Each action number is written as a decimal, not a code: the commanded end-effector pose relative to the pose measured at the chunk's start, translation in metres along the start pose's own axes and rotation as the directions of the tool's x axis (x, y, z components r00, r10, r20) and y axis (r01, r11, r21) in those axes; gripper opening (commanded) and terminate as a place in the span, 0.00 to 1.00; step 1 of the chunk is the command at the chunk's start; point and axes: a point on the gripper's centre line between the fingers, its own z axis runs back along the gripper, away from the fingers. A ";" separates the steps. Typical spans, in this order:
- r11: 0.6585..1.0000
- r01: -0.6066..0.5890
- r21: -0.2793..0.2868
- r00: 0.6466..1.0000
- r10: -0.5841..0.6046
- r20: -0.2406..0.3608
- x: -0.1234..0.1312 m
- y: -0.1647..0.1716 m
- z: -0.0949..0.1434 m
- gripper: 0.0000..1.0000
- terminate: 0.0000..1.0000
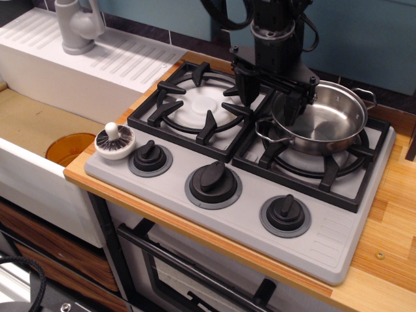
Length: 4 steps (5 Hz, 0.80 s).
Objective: Put pot or pan on stove and put mushroom in pot or pan
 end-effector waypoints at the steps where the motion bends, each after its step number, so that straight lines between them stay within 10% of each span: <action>1: 0.998 -0.015 -0.057 0.999 0.017 0.027 0.010 -0.002 0.017 0.00 0.00; 4: 0.994 -0.032 -0.109 0.999 0.031 -0.008 0.009 -0.006 0.035 0.00 0.00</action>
